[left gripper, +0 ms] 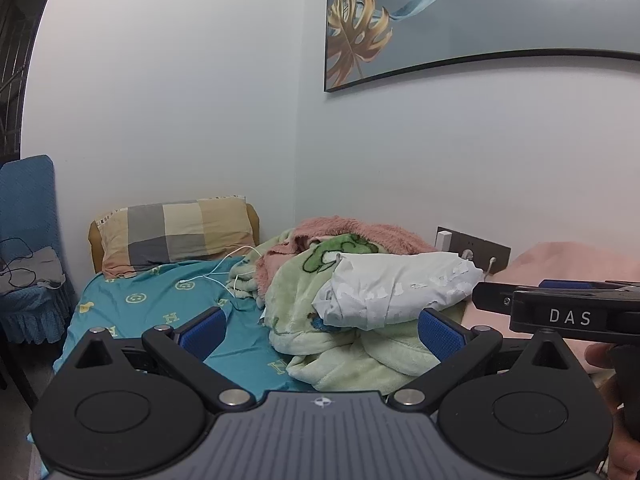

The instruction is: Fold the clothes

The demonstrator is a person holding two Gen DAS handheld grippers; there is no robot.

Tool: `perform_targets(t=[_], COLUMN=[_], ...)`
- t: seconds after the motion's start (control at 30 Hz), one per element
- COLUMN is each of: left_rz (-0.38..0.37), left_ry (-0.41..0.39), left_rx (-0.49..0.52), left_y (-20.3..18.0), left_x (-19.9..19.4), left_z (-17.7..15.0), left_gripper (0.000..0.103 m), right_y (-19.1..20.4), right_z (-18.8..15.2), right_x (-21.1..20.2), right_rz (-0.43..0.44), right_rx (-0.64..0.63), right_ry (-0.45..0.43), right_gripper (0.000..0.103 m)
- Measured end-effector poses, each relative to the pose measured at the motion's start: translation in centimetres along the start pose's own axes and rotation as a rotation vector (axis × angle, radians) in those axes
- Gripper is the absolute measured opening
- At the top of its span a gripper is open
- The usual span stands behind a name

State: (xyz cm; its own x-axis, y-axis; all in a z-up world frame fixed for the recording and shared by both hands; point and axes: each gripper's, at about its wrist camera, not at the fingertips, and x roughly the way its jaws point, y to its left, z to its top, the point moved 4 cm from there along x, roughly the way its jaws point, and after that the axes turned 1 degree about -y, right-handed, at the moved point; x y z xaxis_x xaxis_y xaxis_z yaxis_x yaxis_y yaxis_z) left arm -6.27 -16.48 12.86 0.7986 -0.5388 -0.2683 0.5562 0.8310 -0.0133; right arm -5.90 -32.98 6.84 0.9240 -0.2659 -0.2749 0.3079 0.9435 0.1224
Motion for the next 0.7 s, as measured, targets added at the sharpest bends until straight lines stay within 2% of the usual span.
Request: perform_targets(t=[0.7], left_rz=[-0.014], left_ry=[0.003], left_rx=[-0.002], left_y=[-0.43], left_x=[-0.08], left_z=[-0.14], left_gripper=[0.103], right_y=[0.02], right_z=[0.38], right_x=[-0.97], right_rz=[-0.024], right_rx=[-0.018], right_ry=[-0.005], right_gripper=[0.085])
